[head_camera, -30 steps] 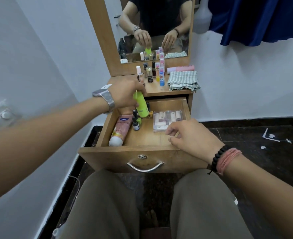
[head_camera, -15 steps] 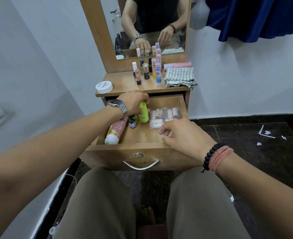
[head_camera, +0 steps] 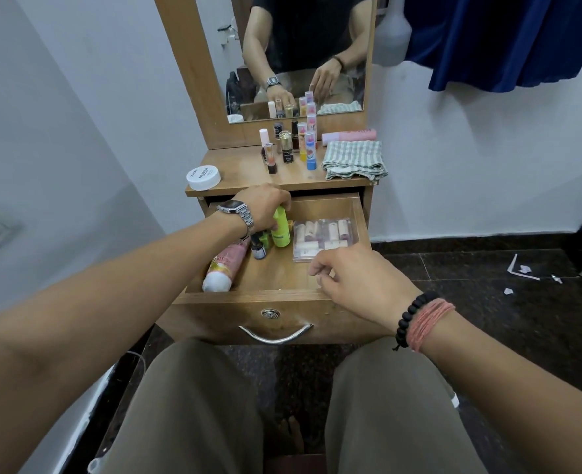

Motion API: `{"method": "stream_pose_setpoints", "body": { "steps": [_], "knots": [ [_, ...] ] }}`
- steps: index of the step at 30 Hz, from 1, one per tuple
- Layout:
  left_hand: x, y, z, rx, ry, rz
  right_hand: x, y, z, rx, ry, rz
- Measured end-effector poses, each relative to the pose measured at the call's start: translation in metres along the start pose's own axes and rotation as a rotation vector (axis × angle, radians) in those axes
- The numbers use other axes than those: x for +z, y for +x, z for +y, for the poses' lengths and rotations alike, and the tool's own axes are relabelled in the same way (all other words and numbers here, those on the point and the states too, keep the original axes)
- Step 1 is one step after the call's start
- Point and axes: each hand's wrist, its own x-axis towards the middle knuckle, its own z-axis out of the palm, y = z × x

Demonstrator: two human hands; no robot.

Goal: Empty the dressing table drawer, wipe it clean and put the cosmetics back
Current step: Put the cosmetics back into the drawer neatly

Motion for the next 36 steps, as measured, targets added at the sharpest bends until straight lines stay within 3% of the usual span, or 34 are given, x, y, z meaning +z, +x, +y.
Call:
{"method": "stream_pose_setpoints", "body": {
  "steps": [8,14,21,25,29,36],
  "knots": [
    [-0.001,0.000,-0.005,-0.009,-0.037,0.005,0.001,-0.001,-0.001,-0.001,-0.005,0.003],
    [-0.017,-0.009,-0.012,-0.013,-0.046,0.152,0.002,0.001,0.001,0.002,-0.003,0.004],
    [-0.027,-0.019,-0.057,-0.228,-0.167,0.334,0.001,0.000,0.000,-0.003,-0.011,-0.016],
    [-0.018,-0.019,-0.087,-0.460,-0.175,0.215,0.002,0.000,0.000,-0.002,-0.006,-0.018],
    [-0.009,-0.013,-0.105,-0.566,-0.285,0.113,0.003,0.000,0.001,-0.001,0.000,-0.012],
    [-0.006,-0.009,-0.104,-0.625,-0.389,0.168,0.004,0.001,0.005,0.000,-0.002,-0.007]
  ]
}}
